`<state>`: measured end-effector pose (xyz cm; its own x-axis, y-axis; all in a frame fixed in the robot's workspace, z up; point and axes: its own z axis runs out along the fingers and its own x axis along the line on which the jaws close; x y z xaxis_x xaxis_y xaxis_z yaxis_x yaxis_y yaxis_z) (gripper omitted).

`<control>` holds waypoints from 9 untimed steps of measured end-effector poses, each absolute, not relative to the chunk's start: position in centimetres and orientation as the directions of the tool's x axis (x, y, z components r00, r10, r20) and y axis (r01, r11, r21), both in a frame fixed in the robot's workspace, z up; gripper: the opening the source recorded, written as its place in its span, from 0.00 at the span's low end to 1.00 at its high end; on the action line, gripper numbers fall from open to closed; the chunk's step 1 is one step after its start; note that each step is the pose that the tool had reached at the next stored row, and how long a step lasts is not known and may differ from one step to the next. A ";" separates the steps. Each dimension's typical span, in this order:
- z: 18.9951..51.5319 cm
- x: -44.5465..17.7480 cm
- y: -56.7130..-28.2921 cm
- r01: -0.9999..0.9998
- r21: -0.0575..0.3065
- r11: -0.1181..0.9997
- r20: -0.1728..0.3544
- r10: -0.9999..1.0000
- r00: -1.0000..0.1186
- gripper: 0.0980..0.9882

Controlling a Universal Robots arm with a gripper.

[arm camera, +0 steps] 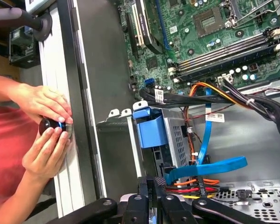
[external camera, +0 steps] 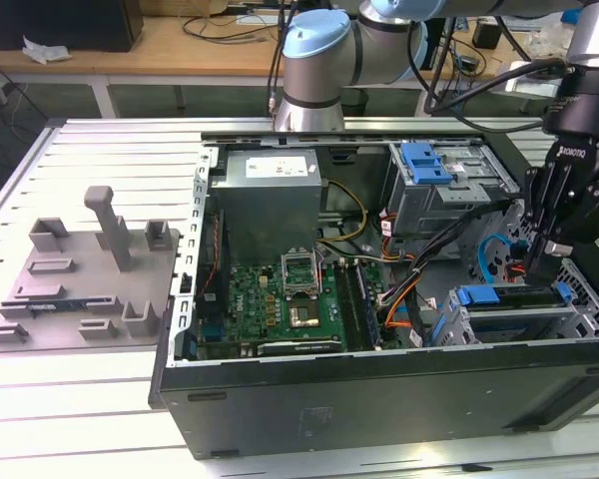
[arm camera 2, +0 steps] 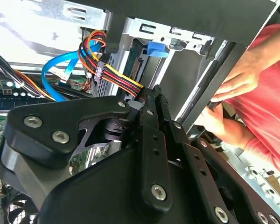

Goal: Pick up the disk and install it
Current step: 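Insert the first disk wire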

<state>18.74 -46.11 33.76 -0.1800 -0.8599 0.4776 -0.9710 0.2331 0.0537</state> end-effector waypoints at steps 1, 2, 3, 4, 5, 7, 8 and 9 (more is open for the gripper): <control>33.8 18.7 -46.2 -0.971 0.054 0.233 0.474 -0.862 -0.180 0.08; 33.8 18.7 -46.4 -0.971 0.055 0.232 0.469 -0.865 -0.180 0.08; 33.9 18.6 -46.5 -0.971 0.055 0.231 0.464 -0.867 -0.180 0.08; 33.9 18.6 -46.6 -0.972 0.055 0.230 0.460 -0.869 -0.180 0.08; 33.9 18.6 -46.6 -0.972 0.055 0.229 0.455 -0.872 -0.180 0.08; 34.0 18.6 -46.8 -0.972 0.054 0.227 0.442 -0.878 -0.181 0.08; 34.0 18.6 -46.8 -0.973 0.053 0.226 0.437 -0.881 -0.181 0.08; 34.1 18.6 -46.9 -0.973 0.052 0.225 0.430 -0.884 -0.182 0.08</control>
<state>18.56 -46.85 34.08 -0.1818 -0.8843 0.4300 -0.9729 0.2252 0.0518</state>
